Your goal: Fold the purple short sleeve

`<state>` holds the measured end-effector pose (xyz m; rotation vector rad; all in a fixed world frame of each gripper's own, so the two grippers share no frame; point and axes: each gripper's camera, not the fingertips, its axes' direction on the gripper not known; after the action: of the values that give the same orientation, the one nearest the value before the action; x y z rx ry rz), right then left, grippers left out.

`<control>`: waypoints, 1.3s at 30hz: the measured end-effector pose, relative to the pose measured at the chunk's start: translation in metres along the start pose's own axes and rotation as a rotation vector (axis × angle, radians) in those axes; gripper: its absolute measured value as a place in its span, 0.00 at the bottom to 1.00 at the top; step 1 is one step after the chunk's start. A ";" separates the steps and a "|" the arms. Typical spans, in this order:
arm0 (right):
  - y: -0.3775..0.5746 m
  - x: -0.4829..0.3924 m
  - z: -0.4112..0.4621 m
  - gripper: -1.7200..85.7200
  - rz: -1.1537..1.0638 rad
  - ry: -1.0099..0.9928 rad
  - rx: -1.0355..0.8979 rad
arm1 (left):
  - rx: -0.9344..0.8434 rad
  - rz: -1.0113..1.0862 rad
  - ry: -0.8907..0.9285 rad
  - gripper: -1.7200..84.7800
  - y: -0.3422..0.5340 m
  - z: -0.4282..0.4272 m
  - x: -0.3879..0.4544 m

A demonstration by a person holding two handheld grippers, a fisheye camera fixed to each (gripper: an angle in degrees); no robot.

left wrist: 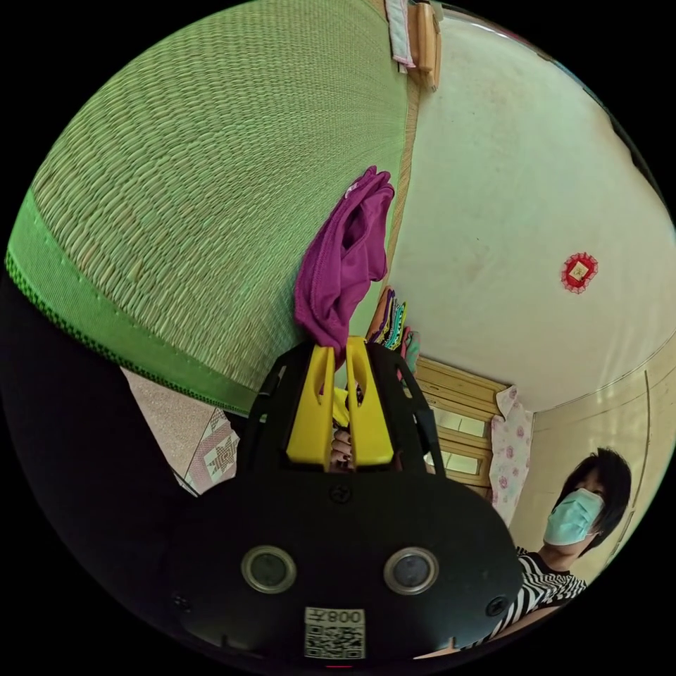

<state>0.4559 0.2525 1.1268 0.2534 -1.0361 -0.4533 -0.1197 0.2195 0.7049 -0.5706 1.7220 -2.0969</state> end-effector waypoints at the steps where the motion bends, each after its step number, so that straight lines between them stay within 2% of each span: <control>1: 0.002 0.000 0.004 0.09 -0.002 0.003 0.000 | -0.001 0.002 -0.003 0.06 0.001 0.005 -0.006; 10: 0.038 -0.002 0.023 0.05 -0.011 0.016 0.003 | -0.006 0.010 -0.013 0.06 0.011 0.048 -0.062; 15: 0.081 -0.007 0.016 0.05 -0.046 -0.054 0.024 | -0.019 0.040 -0.014 0.06 0.021 0.070 -0.092; 29: 0.260 -0.063 -0.020 0.04 -0.255 -0.233 0.069 | -0.132 0.320 -0.005 0.06 0.094 0.134 -0.146; 39: 0.386 -0.084 -0.088 0.04 -0.375 -0.349 0.265 | -0.279 0.587 0.018 0.06 0.102 0.271 -0.152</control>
<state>0.5889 0.6310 1.1771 0.6280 -1.3994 -0.7159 0.1544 0.0539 0.6394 -0.0885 1.9127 -1.4717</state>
